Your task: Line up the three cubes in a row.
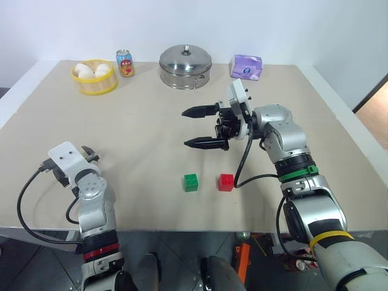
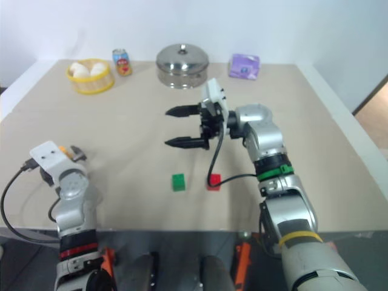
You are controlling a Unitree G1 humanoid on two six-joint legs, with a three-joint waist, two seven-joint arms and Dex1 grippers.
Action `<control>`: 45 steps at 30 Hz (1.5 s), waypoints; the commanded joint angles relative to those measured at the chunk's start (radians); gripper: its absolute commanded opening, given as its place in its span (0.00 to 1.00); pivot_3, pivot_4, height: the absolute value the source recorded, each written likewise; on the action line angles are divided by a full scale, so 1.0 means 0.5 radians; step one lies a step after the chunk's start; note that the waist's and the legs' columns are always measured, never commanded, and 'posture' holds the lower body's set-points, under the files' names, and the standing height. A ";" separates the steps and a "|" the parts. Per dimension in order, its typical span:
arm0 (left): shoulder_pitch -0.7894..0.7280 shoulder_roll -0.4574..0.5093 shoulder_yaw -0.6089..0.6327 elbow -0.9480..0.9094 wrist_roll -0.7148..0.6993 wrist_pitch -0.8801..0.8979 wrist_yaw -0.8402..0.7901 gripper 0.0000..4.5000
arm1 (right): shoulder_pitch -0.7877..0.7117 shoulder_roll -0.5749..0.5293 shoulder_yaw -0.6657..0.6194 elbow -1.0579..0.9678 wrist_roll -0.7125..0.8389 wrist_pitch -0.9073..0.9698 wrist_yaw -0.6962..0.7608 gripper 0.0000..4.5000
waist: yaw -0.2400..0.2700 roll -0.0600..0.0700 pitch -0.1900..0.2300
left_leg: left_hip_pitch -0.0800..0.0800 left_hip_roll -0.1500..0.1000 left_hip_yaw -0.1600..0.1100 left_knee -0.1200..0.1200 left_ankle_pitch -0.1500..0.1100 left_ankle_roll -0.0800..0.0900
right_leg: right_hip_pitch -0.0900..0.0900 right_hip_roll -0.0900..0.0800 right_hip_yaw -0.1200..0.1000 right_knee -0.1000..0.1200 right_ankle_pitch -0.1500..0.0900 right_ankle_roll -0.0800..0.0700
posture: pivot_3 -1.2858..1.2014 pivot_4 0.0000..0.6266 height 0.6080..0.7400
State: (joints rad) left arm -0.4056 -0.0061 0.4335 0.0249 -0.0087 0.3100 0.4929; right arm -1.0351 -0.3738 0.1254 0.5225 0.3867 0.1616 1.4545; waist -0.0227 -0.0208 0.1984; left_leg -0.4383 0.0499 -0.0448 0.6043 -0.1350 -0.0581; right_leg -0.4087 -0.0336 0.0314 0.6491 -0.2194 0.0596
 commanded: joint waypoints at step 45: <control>0.215 1.364 -0.988 -0.084 -0.790 -0.240 -3.363 0.29 | 0.685 -0.667 -0.281 -1.227 0.389 0.741 -0.128 1.00 | -0.005 0.001 0.000 | -0.001 0.006 0.005 -0.011 -0.003 -0.009 | -0.012 0.001 0.000 0.005 -0.019 -0.024 | 0.52 0.24 0.99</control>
State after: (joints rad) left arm -0.2812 0.6600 -0.0481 -0.0362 -0.4001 0.2197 -1.1342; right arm -0.6956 -0.6876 0.0275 -0.0314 0.5540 0.5222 1.4075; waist -0.0253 -0.0205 0.1985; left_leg -0.4392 0.0527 -0.0417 0.5992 -0.1364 -0.0627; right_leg -0.4151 -0.0334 0.0318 0.6515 -0.2287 0.0476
